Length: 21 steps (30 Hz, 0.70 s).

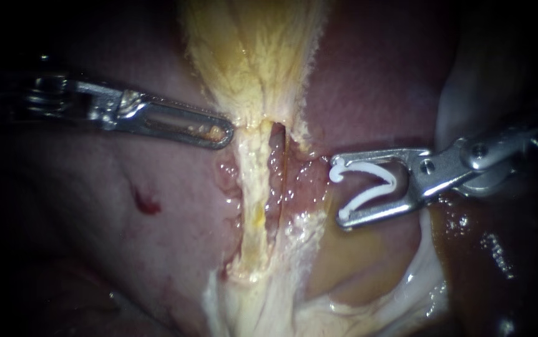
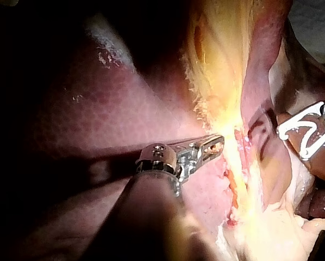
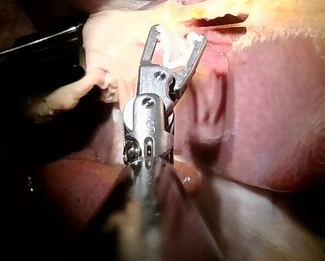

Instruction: Clipping first clip left tube

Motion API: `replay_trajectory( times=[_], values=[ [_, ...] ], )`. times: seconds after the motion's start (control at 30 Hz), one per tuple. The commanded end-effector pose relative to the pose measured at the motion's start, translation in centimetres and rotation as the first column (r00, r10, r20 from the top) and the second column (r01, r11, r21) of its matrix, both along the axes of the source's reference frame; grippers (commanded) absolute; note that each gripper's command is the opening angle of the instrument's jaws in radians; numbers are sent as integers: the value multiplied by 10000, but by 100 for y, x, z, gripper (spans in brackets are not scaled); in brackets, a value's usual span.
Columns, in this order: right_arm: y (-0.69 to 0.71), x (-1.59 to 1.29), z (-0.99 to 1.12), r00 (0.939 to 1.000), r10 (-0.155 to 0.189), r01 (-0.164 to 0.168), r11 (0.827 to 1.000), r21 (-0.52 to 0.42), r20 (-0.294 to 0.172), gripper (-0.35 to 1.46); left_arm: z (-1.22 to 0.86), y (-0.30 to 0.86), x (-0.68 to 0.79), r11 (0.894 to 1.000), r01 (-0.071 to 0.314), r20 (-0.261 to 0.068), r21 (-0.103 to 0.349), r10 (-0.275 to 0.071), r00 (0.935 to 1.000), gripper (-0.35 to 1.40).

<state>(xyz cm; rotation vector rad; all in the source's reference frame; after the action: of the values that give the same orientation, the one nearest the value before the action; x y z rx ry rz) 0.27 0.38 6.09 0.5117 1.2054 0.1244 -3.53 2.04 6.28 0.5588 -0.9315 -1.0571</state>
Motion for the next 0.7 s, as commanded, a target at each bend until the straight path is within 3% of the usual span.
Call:
replay_trajectory(
  times=[0.03,0.4,0.53,0.7],
  values=[
    [0,0,0,10000,0,0,10000,0,-2,49,0,0,0,10000,2,-1,0,-2,10000,-35],
    [0,0,0,10000,15,-15,10000,55,13,49,-8,1,11,9998,36,50,197,-37,10000,-35],
    [0,0,0,10000,14,-14,10000,55,13,49,-20,4,17,9997,8,53,260,-9,10000,-35],
    [0,0,0,10000,14,-14,10000,55,13,49,-46,11,31,9995,218,197,240,-223,9996,-35]
  ],
)
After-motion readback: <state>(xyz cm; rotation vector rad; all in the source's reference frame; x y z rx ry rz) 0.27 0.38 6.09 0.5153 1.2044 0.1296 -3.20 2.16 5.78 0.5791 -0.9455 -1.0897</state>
